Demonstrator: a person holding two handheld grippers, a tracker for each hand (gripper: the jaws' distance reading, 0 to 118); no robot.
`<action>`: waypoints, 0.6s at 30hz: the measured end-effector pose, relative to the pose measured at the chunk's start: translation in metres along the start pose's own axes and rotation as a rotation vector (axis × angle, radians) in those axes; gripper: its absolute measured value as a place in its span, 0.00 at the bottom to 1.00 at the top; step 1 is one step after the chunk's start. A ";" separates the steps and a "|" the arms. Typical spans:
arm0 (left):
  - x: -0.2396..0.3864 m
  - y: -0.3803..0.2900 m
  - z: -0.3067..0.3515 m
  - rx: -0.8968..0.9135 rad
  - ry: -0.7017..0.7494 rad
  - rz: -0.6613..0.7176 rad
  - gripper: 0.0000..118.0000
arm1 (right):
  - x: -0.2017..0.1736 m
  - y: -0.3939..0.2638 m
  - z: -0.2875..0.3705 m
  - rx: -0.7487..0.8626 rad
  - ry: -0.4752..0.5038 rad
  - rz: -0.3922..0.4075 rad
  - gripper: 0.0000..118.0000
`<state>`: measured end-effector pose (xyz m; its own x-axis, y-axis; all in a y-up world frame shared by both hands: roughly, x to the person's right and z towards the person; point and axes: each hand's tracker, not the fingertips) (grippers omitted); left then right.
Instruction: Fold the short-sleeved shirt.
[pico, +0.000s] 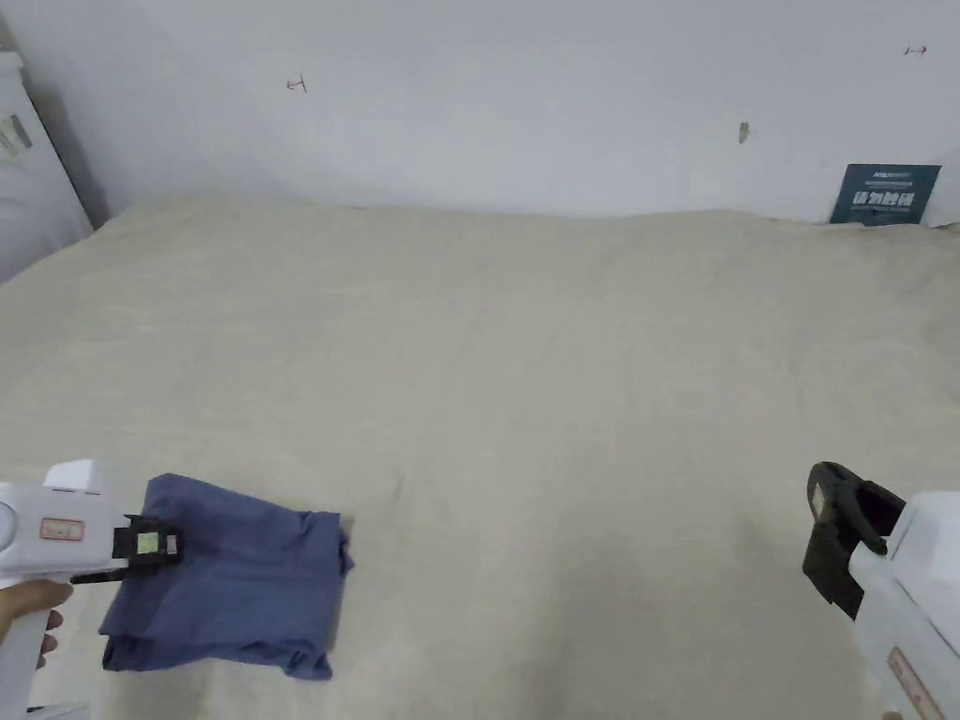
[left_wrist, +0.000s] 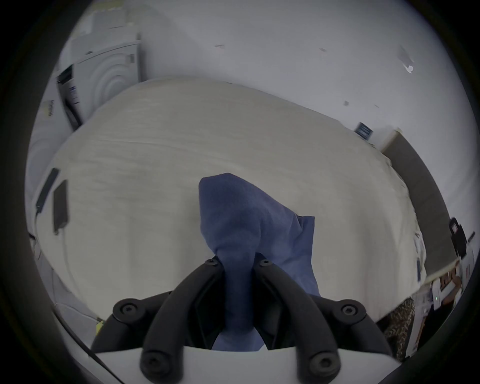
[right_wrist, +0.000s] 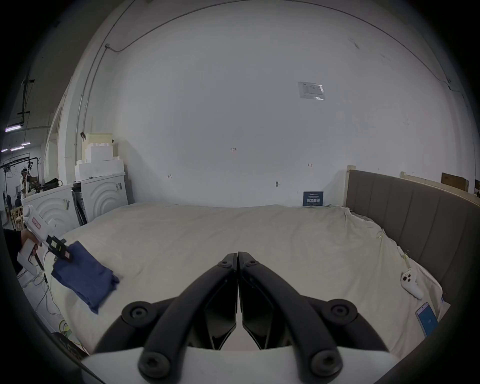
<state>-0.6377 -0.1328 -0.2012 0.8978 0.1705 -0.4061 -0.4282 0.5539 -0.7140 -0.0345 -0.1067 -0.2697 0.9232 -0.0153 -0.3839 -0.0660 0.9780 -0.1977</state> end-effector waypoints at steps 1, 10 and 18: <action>-0.009 0.002 0.000 0.001 0.028 0.006 0.13 | -0.001 0.000 -0.001 -0.002 0.000 -0.003 0.00; -0.052 0.007 -0.034 -0.063 0.152 0.075 0.13 | -0.007 -0.009 -0.025 -0.055 0.002 -0.004 0.00; -0.049 0.003 -0.035 -0.045 0.254 0.145 0.71 | -0.004 -0.007 -0.025 -0.071 0.003 0.001 0.00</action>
<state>-0.6867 -0.1679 -0.2039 0.7748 0.0322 -0.6314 -0.5591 0.5012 -0.6605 -0.0469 -0.1183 -0.2898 0.9222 -0.0149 -0.3865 -0.0939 0.9608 -0.2610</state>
